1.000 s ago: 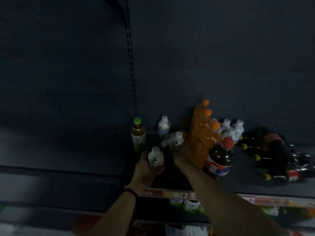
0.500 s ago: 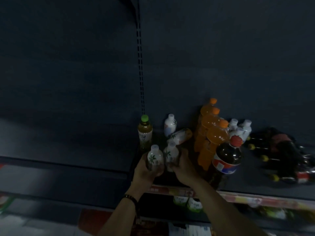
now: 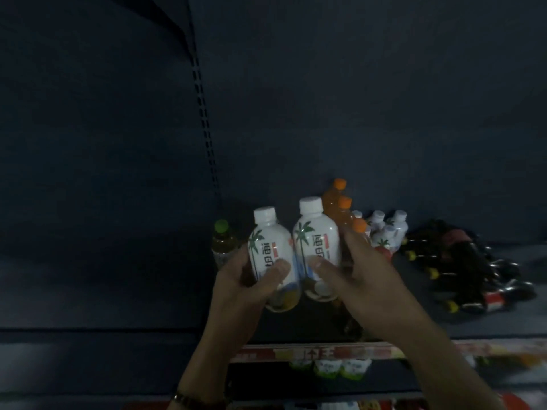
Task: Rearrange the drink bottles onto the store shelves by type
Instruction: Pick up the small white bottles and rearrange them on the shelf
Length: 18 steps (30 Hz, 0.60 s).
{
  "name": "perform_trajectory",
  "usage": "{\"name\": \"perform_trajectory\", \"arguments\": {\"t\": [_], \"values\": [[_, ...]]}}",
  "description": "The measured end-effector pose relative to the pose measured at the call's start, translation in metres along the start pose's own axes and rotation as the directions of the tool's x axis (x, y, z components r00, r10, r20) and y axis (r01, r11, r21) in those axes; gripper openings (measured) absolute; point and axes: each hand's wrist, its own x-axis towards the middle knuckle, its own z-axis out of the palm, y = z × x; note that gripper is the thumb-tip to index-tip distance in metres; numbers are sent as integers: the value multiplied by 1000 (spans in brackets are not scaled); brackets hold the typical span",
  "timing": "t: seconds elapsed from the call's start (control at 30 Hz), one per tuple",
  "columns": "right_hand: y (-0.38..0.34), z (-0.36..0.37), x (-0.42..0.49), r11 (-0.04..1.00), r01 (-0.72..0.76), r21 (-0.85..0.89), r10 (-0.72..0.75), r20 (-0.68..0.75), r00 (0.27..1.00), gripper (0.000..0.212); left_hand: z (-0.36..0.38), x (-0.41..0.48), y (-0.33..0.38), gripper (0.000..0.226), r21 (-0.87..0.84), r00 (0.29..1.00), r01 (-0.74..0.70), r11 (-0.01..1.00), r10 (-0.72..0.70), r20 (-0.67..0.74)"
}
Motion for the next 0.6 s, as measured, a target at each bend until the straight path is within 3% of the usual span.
{"name": "perform_trajectory", "arguments": {"t": [0.17, 0.37, 0.53, 0.6], "values": [[-13, -80, -6, 994, -28, -105, 17, -100, 995, 36, 71, 12, 34, 42, 11, 988, -88, 996, 86, 128], [20, -165, 1, 993, -67, -95, 48, -193, 980, 40, 154, 34, 44, 40, 258, 975, -169, 951, 122, 187], [68, -230, 14, 992, -101, -71, 86, -195, 977, 74, 219, 59, 47, 52, 509, 976, -204, 836, 137, 167], [90, -248, 25, 994, -96, -60, 85, -167, 982, 65, 239, 71, 42, 52, 565, 982, -187, 804, 141, 125]]}}
